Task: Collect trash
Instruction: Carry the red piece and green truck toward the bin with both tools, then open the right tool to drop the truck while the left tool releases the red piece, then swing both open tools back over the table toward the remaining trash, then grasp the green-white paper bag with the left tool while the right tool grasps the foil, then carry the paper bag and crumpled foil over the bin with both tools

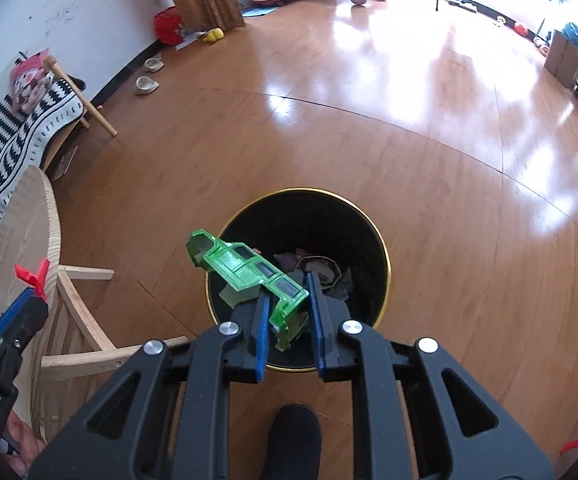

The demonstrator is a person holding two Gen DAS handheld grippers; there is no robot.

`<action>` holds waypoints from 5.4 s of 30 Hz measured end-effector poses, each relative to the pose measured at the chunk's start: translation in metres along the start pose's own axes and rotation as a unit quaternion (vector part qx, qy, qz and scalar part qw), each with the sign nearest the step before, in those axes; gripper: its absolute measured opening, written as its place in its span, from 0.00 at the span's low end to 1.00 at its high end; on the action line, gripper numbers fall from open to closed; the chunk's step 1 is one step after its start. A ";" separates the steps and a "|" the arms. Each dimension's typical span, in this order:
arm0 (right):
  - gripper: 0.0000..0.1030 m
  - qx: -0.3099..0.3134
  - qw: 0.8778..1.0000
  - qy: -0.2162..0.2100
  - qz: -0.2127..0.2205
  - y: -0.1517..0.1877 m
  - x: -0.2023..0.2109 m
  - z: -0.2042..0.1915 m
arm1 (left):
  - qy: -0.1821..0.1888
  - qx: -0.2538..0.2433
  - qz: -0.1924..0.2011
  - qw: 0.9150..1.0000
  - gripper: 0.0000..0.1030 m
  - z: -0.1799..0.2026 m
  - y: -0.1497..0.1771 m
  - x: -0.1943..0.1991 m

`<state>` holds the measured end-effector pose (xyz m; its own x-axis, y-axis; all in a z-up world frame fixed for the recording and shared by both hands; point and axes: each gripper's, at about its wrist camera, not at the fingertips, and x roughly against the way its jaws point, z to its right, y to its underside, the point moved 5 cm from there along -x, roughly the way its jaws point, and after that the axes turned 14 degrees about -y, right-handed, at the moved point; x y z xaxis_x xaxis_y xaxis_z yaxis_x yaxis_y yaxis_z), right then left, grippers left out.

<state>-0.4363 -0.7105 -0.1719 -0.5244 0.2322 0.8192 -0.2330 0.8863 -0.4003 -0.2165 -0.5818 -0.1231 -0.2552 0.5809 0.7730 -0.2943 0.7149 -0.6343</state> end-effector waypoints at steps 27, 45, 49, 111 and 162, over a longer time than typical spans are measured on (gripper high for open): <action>0.59 -0.029 0.998 0.009 0.060 -0.015 0.012 0.002 | 0.083 -0.007 -0.027 0.996 0.37 0.047 0.002 -0.039; 0.64 -0.012 0.997 -0.021 0.069 -0.020 0.016 -0.029 | 0.070 0.013 -0.008 0.997 0.84 0.027 0.000 -0.019; 0.66 0.032 0.997 -0.048 0.054 -0.017 0.008 -0.077 | 0.032 0.032 0.003 0.999 0.91 -0.012 -0.002 0.005; 0.72 0.460 0.835 -0.266 -0.144 0.247 -0.175 -0.666 | -0.360 0.153 0.003 0.920 0.27 -0.533 0.193 0.208; 0.36 0.134 0.990 -0.045 0.014 -0.002 -0.009 -0.082 | -0.014 -0.004 0.012 1.000 0.27 -0.036 0.005 0.041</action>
<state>-0.3641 -0.6818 -0.1451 -0.6021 0.2070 0.7711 -0.4205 0.7387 -0.5267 -0.1956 -0.5406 -0.0943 -0.2881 0.5868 0.7567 -0.2813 0.7035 -0.6526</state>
